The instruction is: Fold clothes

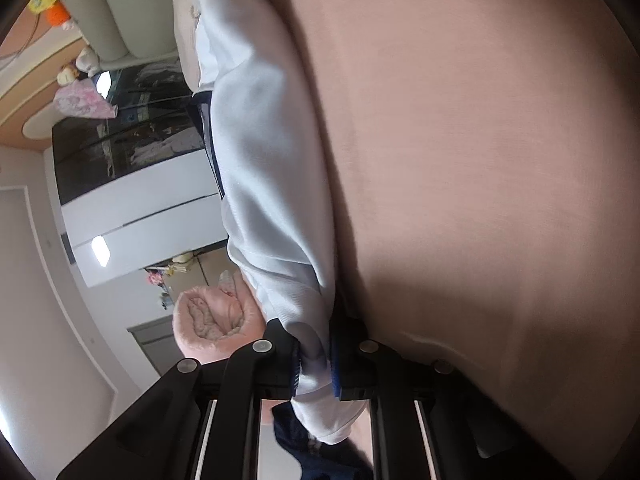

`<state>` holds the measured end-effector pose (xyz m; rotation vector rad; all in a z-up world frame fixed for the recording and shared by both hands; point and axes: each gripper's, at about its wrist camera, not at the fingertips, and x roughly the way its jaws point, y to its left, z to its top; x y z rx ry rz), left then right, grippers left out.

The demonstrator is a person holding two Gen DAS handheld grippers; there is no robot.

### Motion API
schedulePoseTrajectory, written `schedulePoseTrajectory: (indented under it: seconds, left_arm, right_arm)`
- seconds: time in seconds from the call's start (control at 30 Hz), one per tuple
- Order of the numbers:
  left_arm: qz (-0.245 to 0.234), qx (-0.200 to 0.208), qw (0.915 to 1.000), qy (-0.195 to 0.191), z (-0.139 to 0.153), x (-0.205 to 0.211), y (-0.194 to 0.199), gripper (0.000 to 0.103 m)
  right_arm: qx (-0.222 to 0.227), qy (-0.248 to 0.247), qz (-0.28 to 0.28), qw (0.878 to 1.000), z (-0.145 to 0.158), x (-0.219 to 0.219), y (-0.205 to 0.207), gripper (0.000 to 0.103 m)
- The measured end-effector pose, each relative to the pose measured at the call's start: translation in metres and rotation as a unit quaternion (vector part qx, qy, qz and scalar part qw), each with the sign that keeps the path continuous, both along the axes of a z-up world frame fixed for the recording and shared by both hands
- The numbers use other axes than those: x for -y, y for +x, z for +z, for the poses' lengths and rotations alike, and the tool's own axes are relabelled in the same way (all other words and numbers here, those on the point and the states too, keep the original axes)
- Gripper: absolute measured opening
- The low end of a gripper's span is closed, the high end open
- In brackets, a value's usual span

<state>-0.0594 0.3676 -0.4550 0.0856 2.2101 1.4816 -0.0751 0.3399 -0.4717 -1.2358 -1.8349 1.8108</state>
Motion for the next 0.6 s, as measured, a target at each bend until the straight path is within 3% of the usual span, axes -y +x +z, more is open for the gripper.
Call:
schedulePoseTrajectory:
  seconds: [0.13,0.6]
  left_arm:
    - [-0.003,0.000,0.9999,0.010,0.003,0.008,0.010,0.008]
    - [-0.012,-0.003,0.9995,-0.028,0.009,0.045,0.049,0.009]
  right_arm:
    - [0.020,-0.001,-0.007,1.000,0.004,0.003,0.008,0.008]
    - [0.058,-0.016,0.004,0.998,0.026,0.029,0.045,0.007]
